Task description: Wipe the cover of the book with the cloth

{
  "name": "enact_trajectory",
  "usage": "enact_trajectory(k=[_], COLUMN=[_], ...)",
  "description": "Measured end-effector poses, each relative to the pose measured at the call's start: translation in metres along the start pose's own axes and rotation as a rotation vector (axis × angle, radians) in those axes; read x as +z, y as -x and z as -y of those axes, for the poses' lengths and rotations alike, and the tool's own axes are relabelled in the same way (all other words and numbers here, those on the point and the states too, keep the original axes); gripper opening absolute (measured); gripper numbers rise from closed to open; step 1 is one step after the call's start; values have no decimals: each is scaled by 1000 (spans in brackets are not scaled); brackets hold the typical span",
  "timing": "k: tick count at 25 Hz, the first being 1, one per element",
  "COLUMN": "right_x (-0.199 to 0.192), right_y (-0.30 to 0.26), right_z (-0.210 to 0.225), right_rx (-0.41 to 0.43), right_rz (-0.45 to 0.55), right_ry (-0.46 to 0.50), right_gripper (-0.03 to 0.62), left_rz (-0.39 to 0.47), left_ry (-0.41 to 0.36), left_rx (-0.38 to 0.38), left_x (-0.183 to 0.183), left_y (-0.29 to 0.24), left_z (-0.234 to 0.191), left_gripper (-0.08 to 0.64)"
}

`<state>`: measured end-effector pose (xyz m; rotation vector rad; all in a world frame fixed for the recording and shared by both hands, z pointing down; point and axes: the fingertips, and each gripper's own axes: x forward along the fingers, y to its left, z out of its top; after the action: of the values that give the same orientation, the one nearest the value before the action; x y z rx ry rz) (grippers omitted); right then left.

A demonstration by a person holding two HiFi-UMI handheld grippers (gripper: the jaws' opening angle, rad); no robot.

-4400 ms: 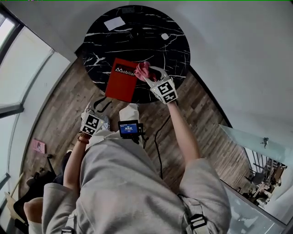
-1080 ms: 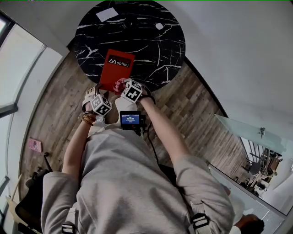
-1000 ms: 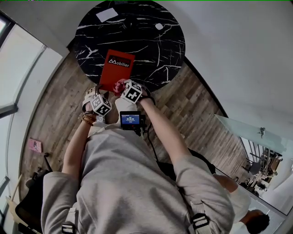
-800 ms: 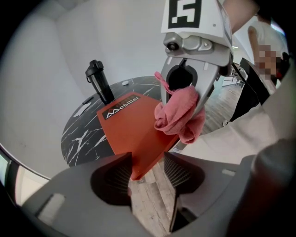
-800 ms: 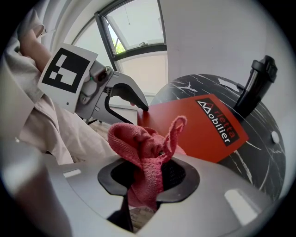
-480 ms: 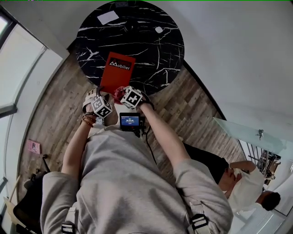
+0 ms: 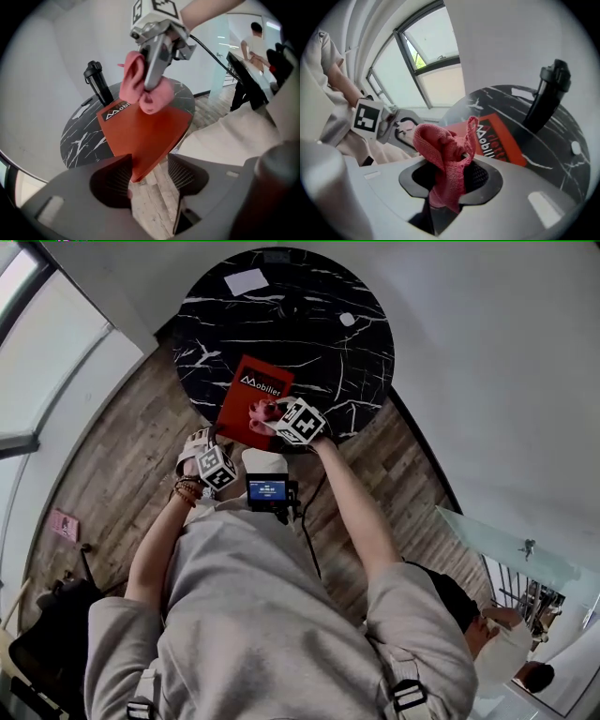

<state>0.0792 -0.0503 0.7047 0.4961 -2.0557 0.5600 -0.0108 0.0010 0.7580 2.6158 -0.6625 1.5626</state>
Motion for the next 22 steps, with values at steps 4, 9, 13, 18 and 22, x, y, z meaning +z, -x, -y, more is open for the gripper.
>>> enact_trajectory(k=[4,9,13,18,22], right_x=[27,44,43,42,41], right_y=[2,-12,-26,-34,-35], right_z=[70,123,137,140,141], right_rx=[-129,-207,-199,-182,-186], right_rz=[45,14,-18,6,30], right_ry=[-9,3,-6,-49,-62], right_gripper=[149,149,150,158,158], left_rz=[-1,13,12,13,15], left_ry=[4,19,39,38,55], left_rx=[0,14,18,31,23], left_x=[-1,0,0,-1,-1], left_y=[-2,0,0,0,0], left_z=[0,1,1,-1,-1], left_gripper=[235,233,236,238,242])
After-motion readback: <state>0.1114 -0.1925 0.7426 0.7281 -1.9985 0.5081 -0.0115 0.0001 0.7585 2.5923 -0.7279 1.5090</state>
